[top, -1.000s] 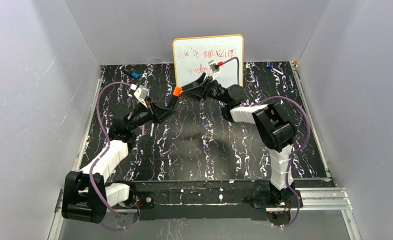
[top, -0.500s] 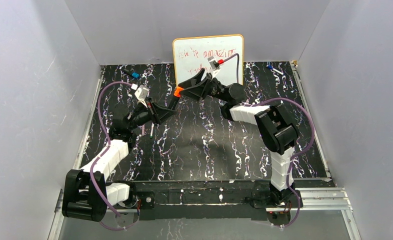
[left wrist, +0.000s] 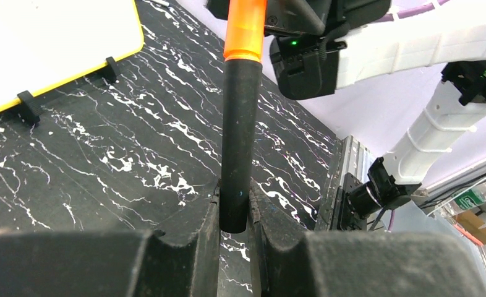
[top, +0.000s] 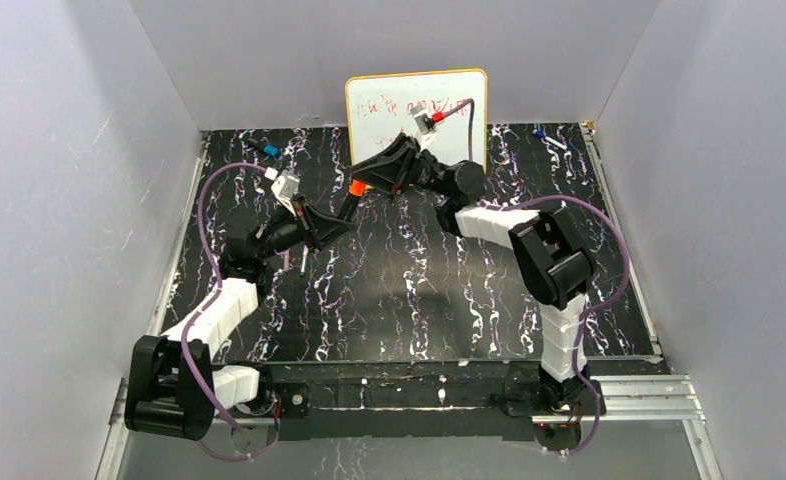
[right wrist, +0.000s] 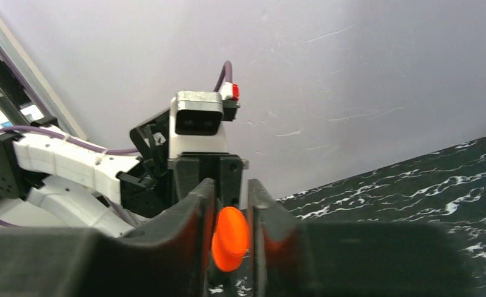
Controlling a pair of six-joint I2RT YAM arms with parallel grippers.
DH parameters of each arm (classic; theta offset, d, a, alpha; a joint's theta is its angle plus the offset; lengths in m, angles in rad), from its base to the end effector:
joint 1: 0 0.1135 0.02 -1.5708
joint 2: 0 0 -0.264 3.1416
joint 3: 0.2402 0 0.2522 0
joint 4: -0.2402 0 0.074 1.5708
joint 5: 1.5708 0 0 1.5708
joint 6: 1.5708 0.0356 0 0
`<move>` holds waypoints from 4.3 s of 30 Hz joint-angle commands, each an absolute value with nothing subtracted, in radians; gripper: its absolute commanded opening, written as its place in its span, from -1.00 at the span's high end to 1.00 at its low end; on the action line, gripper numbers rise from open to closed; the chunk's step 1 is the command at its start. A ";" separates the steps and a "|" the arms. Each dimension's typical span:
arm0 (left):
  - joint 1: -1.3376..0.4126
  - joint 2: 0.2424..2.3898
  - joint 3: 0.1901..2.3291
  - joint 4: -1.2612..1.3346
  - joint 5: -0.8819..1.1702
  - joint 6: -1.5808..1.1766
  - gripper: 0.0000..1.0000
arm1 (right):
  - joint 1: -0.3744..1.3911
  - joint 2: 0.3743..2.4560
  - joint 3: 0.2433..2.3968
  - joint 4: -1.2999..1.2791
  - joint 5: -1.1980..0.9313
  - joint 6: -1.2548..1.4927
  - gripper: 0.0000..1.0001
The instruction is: Insert the pens into the pen caps
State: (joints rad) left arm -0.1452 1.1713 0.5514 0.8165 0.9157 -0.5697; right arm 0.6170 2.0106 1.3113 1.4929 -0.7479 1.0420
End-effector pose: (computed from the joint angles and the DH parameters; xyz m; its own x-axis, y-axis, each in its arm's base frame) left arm 0.2387 -0.0634 0.2819 -0.2999 -0.2883 -0.9094 0.8265 0.3976 -0.3985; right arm 0.3356 0.2678 0.3120 -0.4088 0.4861 -0.7724 -0.9123 -0.1937 0.3609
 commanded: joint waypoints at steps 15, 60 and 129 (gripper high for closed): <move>-0.140 1.160 0.581 0.860 0.929 -0.564 1.00 | 0.639 2.057 1.384 1.825 -0.811 1.074 0.97; -0.110 1.216 0.834 1.066 0.849 -0.619 1.00 | 0.844 2.100 1.273 1.826 -0.862 1.092 0.97; -0.055 1.156 0.677 1.023 0.901 -0.582 1.00 | 0.863 2.179 1.262 1.824 -0.739 1.111 0.95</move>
